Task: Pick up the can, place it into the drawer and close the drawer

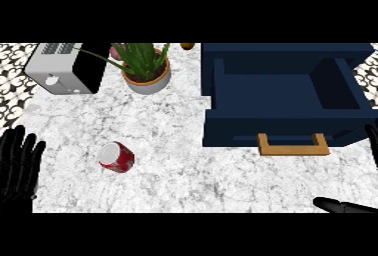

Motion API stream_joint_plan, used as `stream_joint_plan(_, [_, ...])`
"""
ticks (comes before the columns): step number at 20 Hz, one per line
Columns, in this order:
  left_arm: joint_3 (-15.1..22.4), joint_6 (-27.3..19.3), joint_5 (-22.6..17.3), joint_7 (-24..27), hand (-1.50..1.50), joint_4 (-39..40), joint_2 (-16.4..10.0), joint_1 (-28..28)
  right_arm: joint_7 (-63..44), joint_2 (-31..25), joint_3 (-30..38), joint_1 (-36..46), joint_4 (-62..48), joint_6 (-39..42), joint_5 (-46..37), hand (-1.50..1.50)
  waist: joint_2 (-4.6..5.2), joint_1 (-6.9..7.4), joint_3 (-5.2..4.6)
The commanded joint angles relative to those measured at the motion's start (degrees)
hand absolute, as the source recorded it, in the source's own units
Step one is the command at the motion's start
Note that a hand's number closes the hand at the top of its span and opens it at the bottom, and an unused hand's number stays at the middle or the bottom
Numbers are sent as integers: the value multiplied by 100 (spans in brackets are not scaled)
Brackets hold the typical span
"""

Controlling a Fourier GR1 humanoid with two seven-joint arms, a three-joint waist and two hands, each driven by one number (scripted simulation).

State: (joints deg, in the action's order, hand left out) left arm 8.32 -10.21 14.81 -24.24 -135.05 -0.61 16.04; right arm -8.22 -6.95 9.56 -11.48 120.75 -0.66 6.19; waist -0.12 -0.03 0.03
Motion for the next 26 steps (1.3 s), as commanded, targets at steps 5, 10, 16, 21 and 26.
stream_joint_plan(5, [343,-76,228,-248,-150,-442,58,386,229,143,366,-869,448,546,388,-150,1,-13,-2])
stream_joint_plan(10, [-513,-59,-729,-567,-150,-687,-72,277,514,-157,1027,-873,75,987,921,-150,1,-3,-3])
stream_joint_plan(16, [342,-1023,-889,-462,-150,-526,59,491,451,-142,1230,-1044,143,1258,1214,-150,-2,2,-4])
stream_joint_plan(21, [-319,-839,-1418,-645,-150,-67,59,-218,578,-45,1493,-1428,368,1614,1408,-150,3,-51,-3])
stream_joint_plan(26, [-233,-1009,-1616,-272,-150,528,60,-363,37,-150,1705,-1186,591,1619,1613,-150,8,-25,-5])
